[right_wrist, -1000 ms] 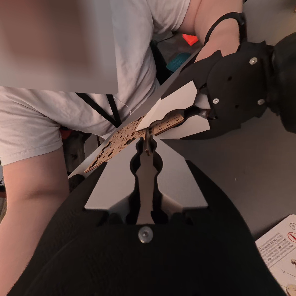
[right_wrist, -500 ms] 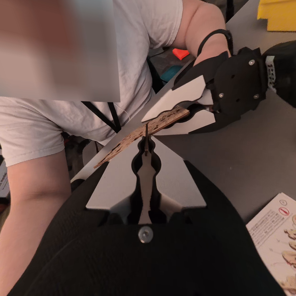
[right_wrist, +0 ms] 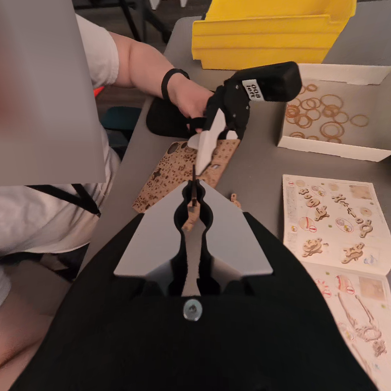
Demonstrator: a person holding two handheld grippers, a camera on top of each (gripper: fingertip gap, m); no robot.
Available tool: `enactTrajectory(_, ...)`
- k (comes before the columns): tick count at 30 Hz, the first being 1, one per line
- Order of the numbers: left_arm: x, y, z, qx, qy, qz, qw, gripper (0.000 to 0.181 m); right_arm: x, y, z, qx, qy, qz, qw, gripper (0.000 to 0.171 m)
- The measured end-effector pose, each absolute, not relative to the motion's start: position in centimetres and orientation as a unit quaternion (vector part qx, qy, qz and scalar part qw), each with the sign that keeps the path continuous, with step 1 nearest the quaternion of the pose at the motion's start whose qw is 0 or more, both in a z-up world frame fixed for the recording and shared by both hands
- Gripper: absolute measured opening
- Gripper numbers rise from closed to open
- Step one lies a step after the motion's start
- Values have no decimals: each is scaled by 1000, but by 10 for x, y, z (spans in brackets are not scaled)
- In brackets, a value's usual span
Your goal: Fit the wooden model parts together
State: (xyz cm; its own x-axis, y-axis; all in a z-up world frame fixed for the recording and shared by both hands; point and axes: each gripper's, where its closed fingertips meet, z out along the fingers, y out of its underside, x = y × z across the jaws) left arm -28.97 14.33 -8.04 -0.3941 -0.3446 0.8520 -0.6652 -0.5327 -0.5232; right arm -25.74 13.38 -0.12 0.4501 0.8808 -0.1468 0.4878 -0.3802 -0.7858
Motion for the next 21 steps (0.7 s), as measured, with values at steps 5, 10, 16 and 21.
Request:
enactTrajectory(5,-278,166,-94,614,-407,672,70,1,-273,130,-25,-841,-375,125,369,2)
enactTrajectory(10,-278,180,-102,652,-363,663,56,4,-274,130,-67,-872,-366,37,322,2)
enactTrajectory(16,-287,152,-112,653,-434,618,52,13,-279,119,-80,-876,-338,82,333,2)
enactTrajectory(21,-296,120,-125,642,-495,577,99,17,-272,98,-96,-890,-323,76,314,3)
